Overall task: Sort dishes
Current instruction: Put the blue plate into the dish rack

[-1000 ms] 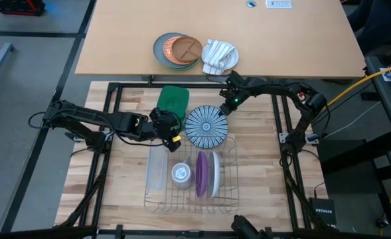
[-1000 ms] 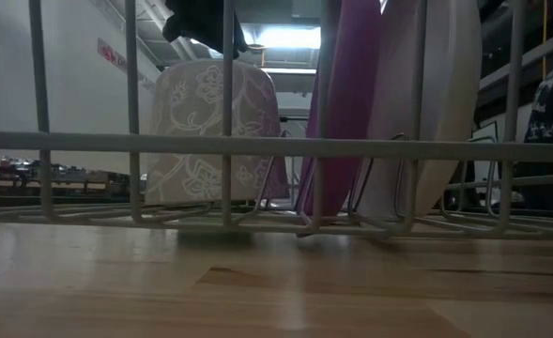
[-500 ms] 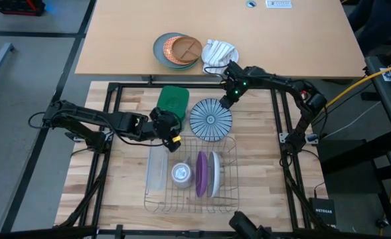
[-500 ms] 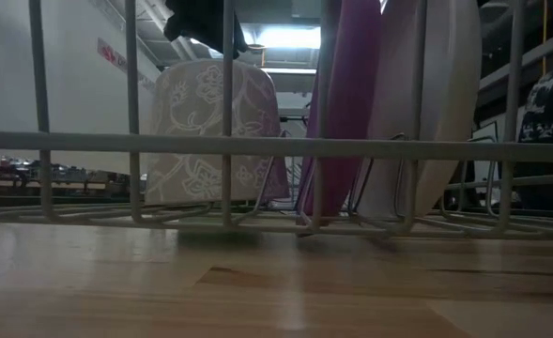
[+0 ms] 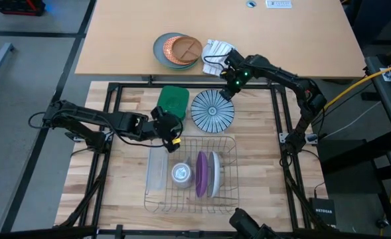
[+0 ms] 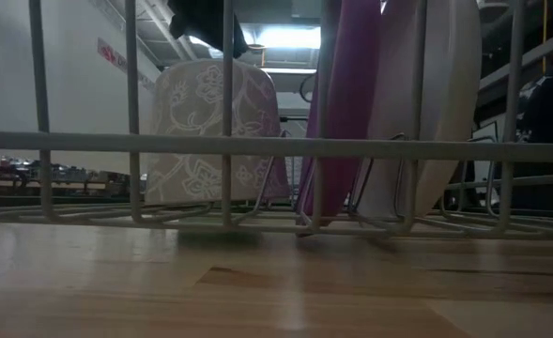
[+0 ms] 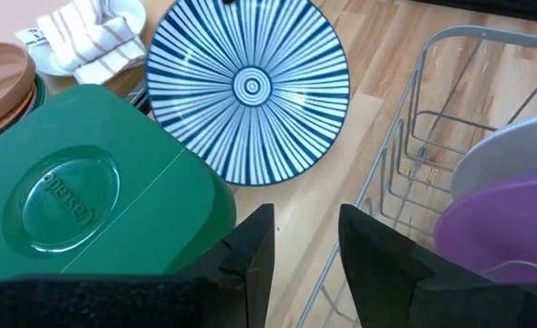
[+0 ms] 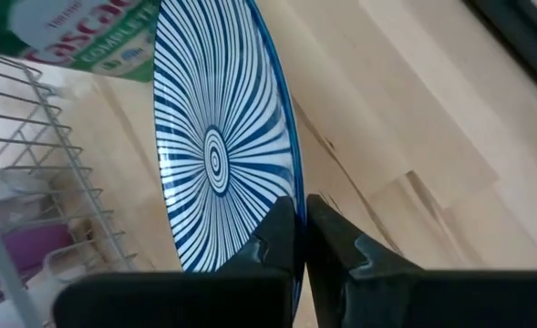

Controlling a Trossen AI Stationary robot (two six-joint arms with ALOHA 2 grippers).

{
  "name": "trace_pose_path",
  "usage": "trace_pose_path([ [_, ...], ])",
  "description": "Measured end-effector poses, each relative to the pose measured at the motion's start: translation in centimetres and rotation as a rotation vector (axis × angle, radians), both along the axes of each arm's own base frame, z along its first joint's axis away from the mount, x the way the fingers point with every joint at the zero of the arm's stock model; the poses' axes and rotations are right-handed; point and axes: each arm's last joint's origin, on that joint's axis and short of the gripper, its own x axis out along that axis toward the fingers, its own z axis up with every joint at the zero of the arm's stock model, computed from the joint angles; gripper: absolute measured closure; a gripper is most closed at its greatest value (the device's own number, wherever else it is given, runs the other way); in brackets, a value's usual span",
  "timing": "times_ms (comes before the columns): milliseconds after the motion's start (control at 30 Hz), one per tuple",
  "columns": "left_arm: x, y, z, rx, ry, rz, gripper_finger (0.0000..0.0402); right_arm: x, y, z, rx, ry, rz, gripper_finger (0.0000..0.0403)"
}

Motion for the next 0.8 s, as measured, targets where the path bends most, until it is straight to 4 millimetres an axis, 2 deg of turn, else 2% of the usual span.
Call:
trace_pose_path([
  [333,0.7,-0.1,0.7,0.074,-0.048,-0.074,0.0288,-0.4,0.2,3.9,-0.030,0.027,-0.014,0.0390],
  [567,1.5,-0.2,1.8,0.243,-0.079,-0.202,0.0288,-0.9,0.5,7.1,-0.068,0.024,-0.025,0.0390],
  [800,1.6,-0.3,2.0,0.431,0.017,-0.350,0.0288,-1.4,1.1,10.4,-0.097,-0.019,-0.026,0.0390],
])
